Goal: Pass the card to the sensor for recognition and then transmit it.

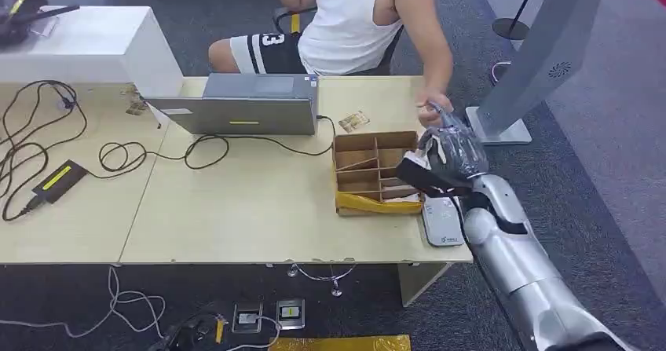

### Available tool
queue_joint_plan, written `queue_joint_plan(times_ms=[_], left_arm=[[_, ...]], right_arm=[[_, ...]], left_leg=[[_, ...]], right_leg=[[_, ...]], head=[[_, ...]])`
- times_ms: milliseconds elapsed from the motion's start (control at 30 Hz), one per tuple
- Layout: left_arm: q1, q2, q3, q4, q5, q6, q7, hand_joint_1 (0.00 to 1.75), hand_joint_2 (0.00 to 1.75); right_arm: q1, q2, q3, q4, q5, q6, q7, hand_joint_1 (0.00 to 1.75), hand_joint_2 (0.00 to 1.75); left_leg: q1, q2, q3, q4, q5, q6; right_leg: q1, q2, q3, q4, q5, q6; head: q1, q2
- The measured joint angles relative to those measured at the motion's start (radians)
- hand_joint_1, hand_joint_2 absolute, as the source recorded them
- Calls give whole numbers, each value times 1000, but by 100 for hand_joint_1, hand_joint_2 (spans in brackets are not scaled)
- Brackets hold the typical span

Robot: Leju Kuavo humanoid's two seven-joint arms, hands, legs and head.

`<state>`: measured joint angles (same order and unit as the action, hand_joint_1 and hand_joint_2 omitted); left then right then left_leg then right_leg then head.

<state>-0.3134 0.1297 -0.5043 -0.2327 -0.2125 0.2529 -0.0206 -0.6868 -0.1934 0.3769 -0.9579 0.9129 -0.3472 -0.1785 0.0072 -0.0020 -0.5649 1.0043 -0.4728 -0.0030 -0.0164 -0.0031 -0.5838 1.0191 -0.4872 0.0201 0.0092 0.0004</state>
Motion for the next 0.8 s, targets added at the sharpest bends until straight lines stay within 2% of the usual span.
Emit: queue_joint_plan(times_ms=[167,300,433,667,800], left_arm=[[0,-2,0,0,-8,3,0,0,0],[0,-5,0,0,-13,3,0,0,0],[0,-8,0,0,-18,4,0,0,0],[0,-16,0,0,-29,5,0,0,0],[-2,-20,0,0,-39,0,0,0,0]], right_arm=[[-77,-18,-42,-19,-21,-11,-10,166,175],[-143,-32,-69,-27,-33,-9,-27,171,175],[-205,-43,-86,-27,-41,-6,-39,166,175],[-267,-45,-84,-21,-40,10,-59,171,175],[-318,-36,-73,64,-32,-13,-91,169,175]], left_leg=[[0,0,0,0,0,0],[0,0,0,0,0,0],[0,0,0,0,0,0],[0,0,-1,0,0,0],[0,0,-1,0,0,0]], right_leg=[[0,0,0,0,0,0],[0,0,0,0,0,0],[0,0,0,0,0,0],[0,0,0,0,0,0],[0,0,0,0,0,0]], head=[[0,0],[0,0],[0,0],[0,0],[0,0]])
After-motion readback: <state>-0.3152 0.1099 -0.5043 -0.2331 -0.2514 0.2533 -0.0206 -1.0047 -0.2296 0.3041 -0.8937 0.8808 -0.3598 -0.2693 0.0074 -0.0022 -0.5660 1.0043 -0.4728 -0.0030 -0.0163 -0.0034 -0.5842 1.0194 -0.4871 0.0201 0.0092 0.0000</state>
